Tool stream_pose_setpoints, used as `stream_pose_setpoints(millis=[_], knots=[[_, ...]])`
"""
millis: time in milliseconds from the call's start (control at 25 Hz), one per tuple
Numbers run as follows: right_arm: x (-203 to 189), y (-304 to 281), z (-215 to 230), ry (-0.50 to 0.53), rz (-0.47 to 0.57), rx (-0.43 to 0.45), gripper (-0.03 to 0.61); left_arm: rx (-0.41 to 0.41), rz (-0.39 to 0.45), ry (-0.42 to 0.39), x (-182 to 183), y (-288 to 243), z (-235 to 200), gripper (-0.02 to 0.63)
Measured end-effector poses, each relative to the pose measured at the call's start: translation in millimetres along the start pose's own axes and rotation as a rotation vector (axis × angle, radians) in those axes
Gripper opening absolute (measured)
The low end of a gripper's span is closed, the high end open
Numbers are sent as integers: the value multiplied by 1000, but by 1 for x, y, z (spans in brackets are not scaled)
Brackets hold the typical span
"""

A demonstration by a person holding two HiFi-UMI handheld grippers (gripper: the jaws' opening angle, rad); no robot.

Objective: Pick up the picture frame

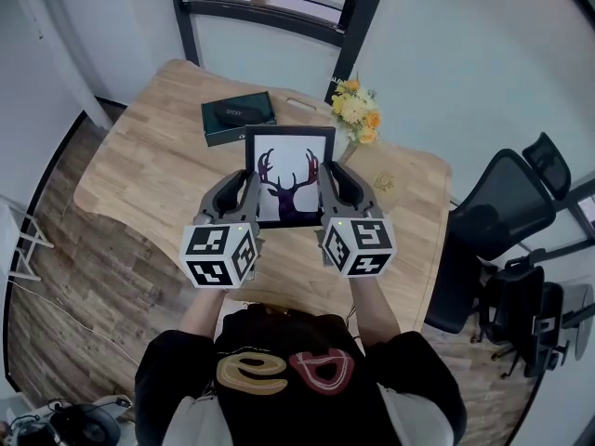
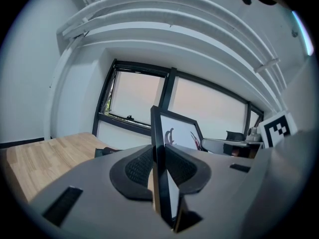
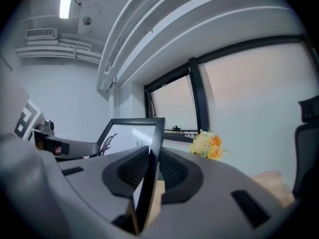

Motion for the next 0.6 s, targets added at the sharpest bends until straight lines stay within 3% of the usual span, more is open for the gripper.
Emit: stream_pose_setpoints(millis=[600], knots=[[9, 18, -6, 4, 26, -2, 72, -17, 21, 11, 6, 12, 6, 84]])
Point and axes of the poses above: the fingertips, and each gripper's own axes: y backward along the fingers, z to its right, x out of its top, the point moved 7 cm from there along y, backward along the fingers, and after that the axes turned 6 degrees about -y, right-handed, at the moved point
